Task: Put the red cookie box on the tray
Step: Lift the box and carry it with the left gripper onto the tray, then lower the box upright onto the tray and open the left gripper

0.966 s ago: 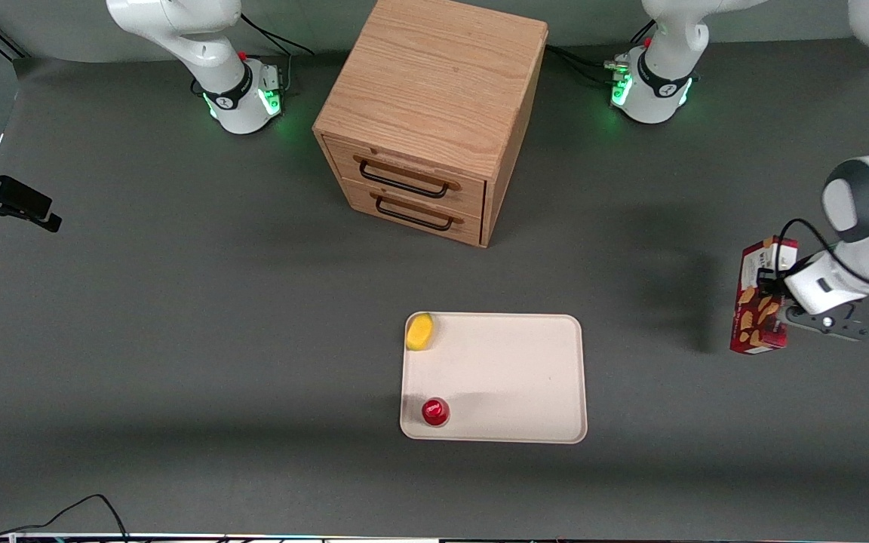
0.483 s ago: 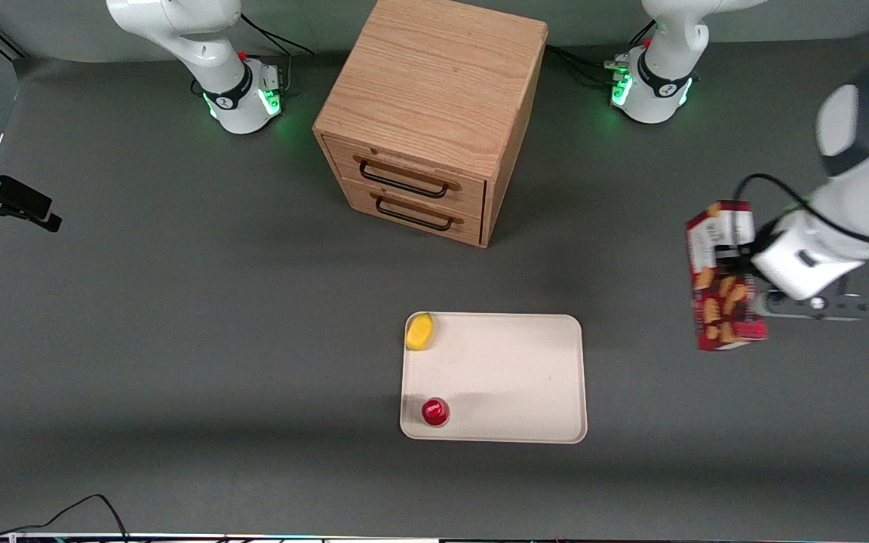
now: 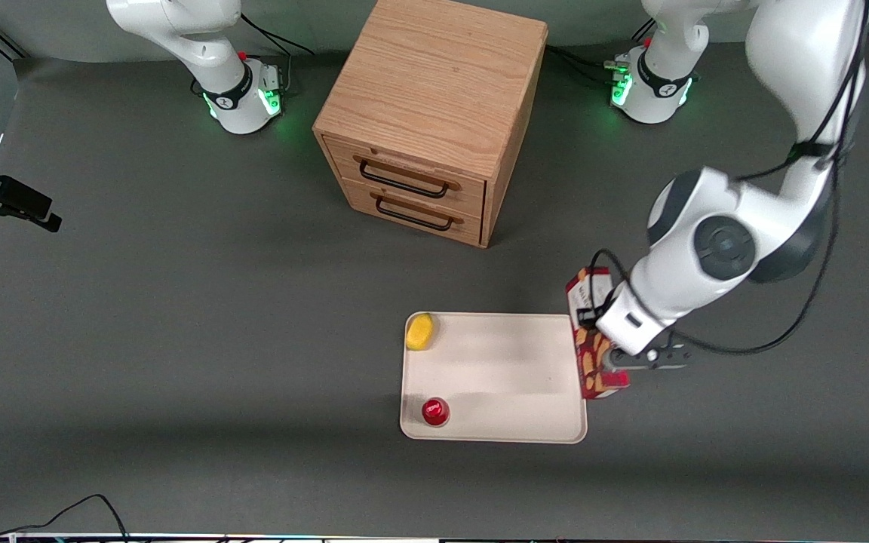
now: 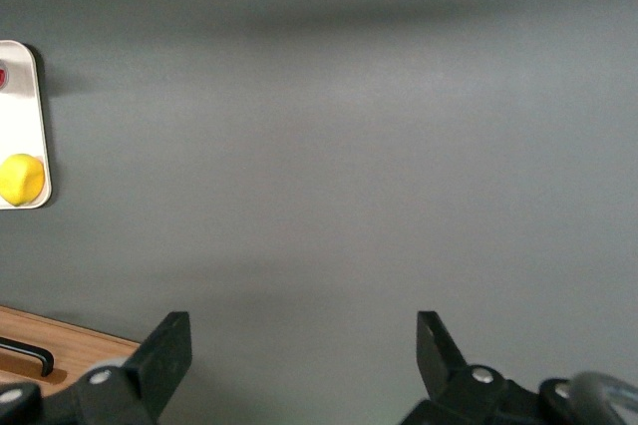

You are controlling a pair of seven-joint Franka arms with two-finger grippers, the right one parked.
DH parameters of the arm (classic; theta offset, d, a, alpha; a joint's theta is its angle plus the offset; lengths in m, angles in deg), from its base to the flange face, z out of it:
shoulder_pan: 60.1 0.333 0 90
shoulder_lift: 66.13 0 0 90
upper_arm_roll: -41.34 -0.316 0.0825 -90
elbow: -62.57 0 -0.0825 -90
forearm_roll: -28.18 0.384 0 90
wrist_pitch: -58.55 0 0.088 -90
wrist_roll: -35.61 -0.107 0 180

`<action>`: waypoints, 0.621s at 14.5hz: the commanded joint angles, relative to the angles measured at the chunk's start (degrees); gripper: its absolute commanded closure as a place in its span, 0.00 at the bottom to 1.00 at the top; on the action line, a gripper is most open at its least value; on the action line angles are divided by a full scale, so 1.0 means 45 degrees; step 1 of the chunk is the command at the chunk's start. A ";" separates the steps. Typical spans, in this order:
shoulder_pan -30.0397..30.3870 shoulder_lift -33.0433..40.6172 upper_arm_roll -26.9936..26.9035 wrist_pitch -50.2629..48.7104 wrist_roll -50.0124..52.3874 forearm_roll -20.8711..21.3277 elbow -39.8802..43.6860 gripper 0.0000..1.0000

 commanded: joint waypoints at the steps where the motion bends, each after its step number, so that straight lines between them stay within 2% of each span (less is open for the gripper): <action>1: -0.0270 -0.1736 0.0174 0.1751 0.2462 0.2783 0.0113 1.00; 2: -0.0329 -0.2030 0.0175 0.2124 0.3186 0.3412 0.0112 1.00; 3: -0.0329 -0.2091 0.0175 0.2224 0.3483 0.3728 0.0092 0.01; 6: -0.0232 -0.1685 0.0175 0.1759 0.3292 0.3731 0.0131 0.00; 7: -0.0232 -0.1295 0.0194 0.0983 0.2749 0.3654 0.0170 0.00; 8: -0.0174 -0.0750 0.0213 -0.0224 0.1797 0.3440 0.0209 0.00; 9: -0.0115 -0.0087 0.0156 -0.1357 0.0627 0.2452 0.0306 0.00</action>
